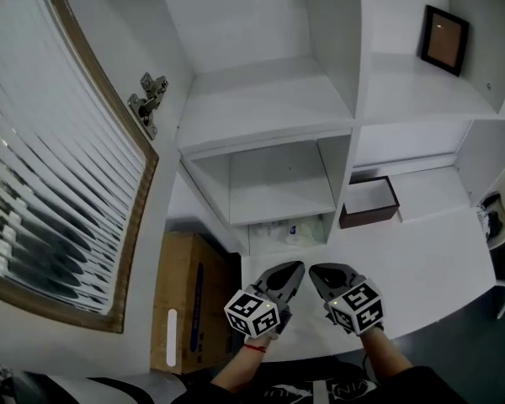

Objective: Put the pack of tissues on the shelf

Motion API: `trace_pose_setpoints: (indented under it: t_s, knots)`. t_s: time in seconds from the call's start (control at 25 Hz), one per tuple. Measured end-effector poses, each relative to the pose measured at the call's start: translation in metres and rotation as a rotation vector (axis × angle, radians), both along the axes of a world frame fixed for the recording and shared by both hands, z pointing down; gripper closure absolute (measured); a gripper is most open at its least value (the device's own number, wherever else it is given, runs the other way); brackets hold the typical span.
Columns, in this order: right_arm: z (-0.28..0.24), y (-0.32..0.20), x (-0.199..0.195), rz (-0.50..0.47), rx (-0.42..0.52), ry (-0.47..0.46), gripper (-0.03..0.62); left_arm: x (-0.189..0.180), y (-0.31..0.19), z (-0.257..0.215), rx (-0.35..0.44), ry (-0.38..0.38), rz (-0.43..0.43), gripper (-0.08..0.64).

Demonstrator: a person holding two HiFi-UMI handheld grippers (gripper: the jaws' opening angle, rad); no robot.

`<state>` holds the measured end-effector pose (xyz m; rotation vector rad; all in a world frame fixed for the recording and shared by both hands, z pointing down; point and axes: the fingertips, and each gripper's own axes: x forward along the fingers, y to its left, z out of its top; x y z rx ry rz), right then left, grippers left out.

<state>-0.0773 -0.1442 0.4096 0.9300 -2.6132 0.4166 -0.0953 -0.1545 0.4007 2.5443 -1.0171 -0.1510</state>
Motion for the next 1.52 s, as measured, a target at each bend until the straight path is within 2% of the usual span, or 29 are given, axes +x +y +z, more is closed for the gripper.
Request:
trace_pose_setpoints:
  t_s: [0.24, 0.56, 0.76, 1.12, 1.52]
  knots:
    - [-0.018, 0.013, -0.004, -0.016, 0.018, -0.025, 0.588, -0.009, 0.01, -0.022, 0.011, 0.027, -0.009, 0.555]
    - [-0.043, 0.02, -0.006, -0.02, 0.068, -0.057, 0.588, -0.015, 0.019, -0.034, 0.052, -0.014, -0.001, 0.555]
    - [-0.052, 0.023, -0.009, -0.024, 0.093, -0.062, 0.588, -0.022, 0.019, -0.038, 0.064, -0.005, -0.01, 0.555]
    - [-0.057, 0.026, -0.012, -0.017, 0.098, -0.083, 0.589, -0.028, 0.019, -0.049, 0.088, 0.01, -0.024, 0.555]
    - [-0.053, 0.03, -0.011, -0.012, 0.082, -0.099, 0.588, -0.033, 0.019, -0.047, 0.075, 0.014, -0.04, 0.555]
